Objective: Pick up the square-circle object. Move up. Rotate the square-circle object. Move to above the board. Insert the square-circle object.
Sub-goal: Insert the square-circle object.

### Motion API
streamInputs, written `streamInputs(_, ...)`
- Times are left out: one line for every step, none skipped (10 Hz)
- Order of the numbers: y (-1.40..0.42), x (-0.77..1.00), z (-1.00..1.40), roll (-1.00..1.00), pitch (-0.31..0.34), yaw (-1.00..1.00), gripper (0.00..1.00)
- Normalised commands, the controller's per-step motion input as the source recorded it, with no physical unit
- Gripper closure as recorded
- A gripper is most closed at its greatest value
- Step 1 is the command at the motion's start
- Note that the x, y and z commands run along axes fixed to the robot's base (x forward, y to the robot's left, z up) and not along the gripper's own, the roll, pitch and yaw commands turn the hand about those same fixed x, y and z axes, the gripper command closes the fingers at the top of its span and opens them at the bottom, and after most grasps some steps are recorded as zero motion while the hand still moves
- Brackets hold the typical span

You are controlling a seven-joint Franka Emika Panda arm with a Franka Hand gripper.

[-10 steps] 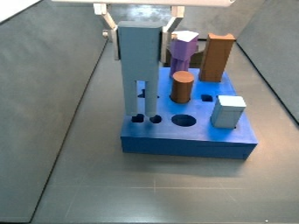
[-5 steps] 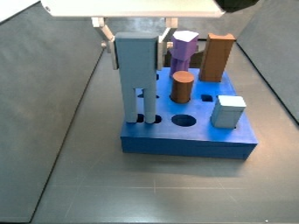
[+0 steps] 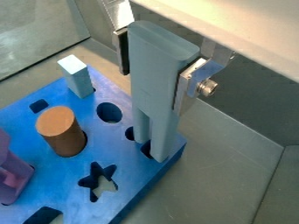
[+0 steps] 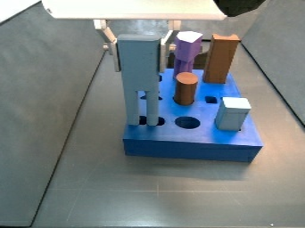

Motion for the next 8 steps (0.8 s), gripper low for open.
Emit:
streamInputs(0.00,0.19,-0.23,0.01,0.000,-0.08,1.00)
streamInputs(0.00,0.24,-0.25,0.01,-0.013,-0.12,1.00)
streamInputs(0.00,0.16,-0.24,0.03,0.000,-0.12,1.00)
streamInputs(0.00,0.17,-0.25,0.04,0.000,-0.11,1.00)
streamInputs(0.01,0.16,-0.27,0.10,0.000,-0.10,1.00)
streamInputs(0.02,0.02,-0.31,0.17,0.000,-0.01,1.00)
streamInputs(0.00,0.00,-0.35,0.18,0.000,0.00,1.00)
streamInputs(0.00,-0.01,-0.40,0.23,0.000,0.00,1.00)
